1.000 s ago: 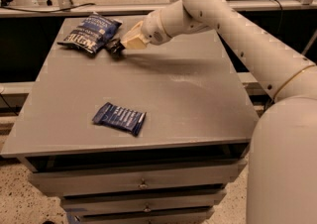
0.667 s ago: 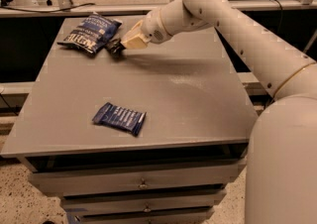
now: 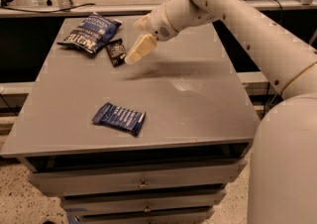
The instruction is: Move rxbar chocolate near blue chip bag
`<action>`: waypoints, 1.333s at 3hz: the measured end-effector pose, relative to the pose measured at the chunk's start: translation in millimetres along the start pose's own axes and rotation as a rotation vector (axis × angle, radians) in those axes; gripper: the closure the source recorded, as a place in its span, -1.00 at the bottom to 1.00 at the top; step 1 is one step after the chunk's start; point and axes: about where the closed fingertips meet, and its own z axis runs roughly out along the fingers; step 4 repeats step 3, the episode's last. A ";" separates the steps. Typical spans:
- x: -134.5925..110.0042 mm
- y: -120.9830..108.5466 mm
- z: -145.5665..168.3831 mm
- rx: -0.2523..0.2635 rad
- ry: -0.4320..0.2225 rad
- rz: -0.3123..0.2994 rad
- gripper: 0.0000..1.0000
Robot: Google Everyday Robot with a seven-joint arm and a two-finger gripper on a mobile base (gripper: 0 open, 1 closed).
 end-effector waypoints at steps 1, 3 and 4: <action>15.3 12.7 -43.6 0.000 0.040 -0.004 -1.00; 35.7 21.7 -109.4 0.042 0.068 -0.035 -1.00; 35.7 21.7 -109.4 0.042 0.068 -0.035 -1.00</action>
Offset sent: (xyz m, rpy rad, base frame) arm -0.0620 -0.1979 0.0653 -0.1061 -0.1266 -0.0736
